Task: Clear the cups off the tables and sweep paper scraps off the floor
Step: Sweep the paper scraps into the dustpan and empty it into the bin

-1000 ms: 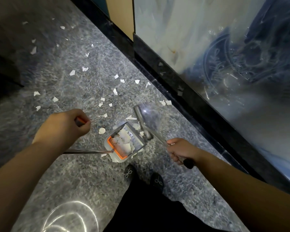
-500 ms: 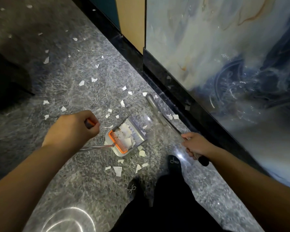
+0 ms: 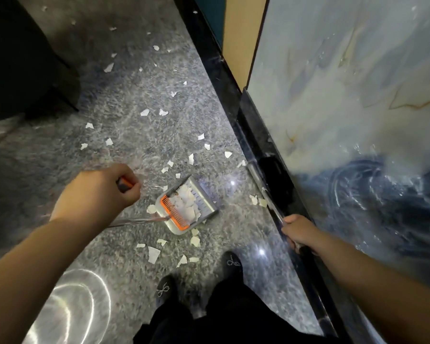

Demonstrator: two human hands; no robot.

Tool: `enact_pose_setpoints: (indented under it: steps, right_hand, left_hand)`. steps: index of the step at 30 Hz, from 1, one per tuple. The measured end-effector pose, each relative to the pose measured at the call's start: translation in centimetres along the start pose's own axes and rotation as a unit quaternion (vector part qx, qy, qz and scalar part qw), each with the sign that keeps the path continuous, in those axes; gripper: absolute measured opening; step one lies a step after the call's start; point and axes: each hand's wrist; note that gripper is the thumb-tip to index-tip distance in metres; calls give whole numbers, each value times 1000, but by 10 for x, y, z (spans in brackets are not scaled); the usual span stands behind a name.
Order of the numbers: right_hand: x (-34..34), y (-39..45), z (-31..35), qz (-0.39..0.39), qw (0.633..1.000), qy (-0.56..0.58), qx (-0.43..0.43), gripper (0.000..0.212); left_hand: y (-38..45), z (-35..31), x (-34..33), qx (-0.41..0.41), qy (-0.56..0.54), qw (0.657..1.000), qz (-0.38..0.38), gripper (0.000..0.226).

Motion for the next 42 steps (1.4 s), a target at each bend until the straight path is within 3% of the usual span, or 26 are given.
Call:
enact_pose_setpoints:
  steps: [5, 9, 14, 17, 28, 40, 42]
  right_hand:
    - [-2, 3, 28, 65, 996, -56, 30, 12]
    - [-8, -7, 43, 116, 993, -11, 26, 16]
    - [-24, -24, 50, 172, 982, -20, 69, 29]
    - [-36, -30, 52, 190, 979, 18, 66, 49]
    - [-64, -30, 61, 117, 984, 38, 127, 46]
    - [37, 66, 140, 43, 992, 2, 116, 47]
    - [53, 82, 157, 37, 993, -10, 114, 36]
  left_hand:
    - [-18, -8, 3, 36, -15, 999, -33, 14]
    - [-31, -9, 6, 74, -25, 996, -51, 18]
    - [-49, -1, 7, 94, -26, 993, -58, 20]
    - [-62, 7, 10, 98, -19, 993, -64, 21]
    - [-115, 48, 25, 117, 30, 988, -94, 15]
    - [-56, 21, 12, 219, -3, 971, -95, 10]
    - [-43, 12, 10, 237, -12, 966, -100, 9]
Point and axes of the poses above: each hand's wrist, its own y-axis towards the middle knuckle, its own x-axis out of the back of the hand, z = x × y, and after that the axes turned 2 degrees about -y, right-handed
